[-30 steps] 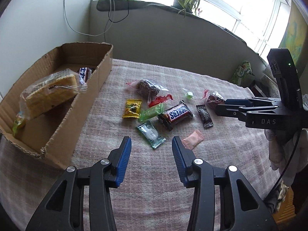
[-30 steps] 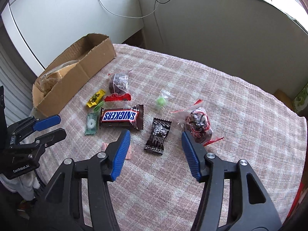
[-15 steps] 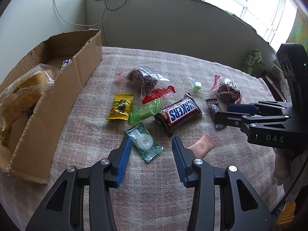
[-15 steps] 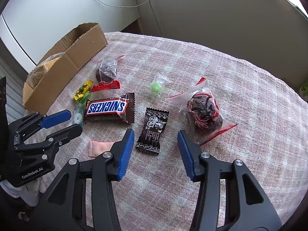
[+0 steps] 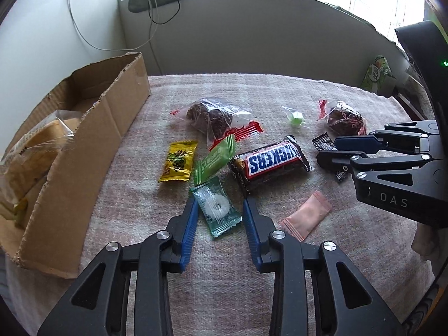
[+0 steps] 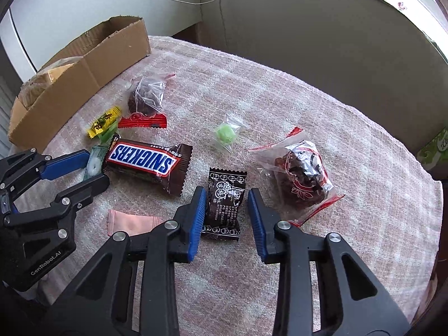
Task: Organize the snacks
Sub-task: 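Grasp the green mint packet with the left tool while the right tool grasps the black candy, then carry the mint packet and black candy into the box with both tools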
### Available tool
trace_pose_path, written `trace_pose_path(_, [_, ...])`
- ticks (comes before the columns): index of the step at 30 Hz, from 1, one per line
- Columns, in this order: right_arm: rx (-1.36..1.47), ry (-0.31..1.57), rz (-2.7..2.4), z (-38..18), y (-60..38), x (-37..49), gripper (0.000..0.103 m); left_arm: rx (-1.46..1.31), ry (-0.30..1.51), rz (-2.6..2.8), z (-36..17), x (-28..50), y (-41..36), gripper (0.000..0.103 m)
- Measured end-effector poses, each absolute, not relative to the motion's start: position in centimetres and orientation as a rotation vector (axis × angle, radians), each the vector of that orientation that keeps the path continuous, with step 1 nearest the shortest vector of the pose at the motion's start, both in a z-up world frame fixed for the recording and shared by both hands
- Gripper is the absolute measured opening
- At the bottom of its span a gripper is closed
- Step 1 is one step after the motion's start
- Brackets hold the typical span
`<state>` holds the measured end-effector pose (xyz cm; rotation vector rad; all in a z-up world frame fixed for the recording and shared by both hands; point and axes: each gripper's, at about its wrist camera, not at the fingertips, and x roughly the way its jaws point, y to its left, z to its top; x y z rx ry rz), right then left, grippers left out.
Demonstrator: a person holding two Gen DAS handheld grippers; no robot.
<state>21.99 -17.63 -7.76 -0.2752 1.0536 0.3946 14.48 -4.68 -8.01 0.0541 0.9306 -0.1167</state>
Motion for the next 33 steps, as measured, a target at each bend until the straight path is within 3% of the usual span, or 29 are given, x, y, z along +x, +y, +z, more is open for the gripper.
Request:
trace_pose_path(6, [-0.274,1.055,0.396,-7.8,-17.7,21.8,0.026,0.036,0.931,-0.126,-7.9,14.3,-4.0,0.023])
trace_pose_path(18, [-0.19,1.052,0.404,-7.2,-19.2,20.6,0.025,-0.041,0.911,-0.138,-6.8,13.3,-2.5,0.022])
trace_pose_path(33, [-0.182,0.969,0.449,-2.1,-17.6,19.2,0.025,-0.104,0.802,-0.126,-2.6,10.9,1.1,0.022])
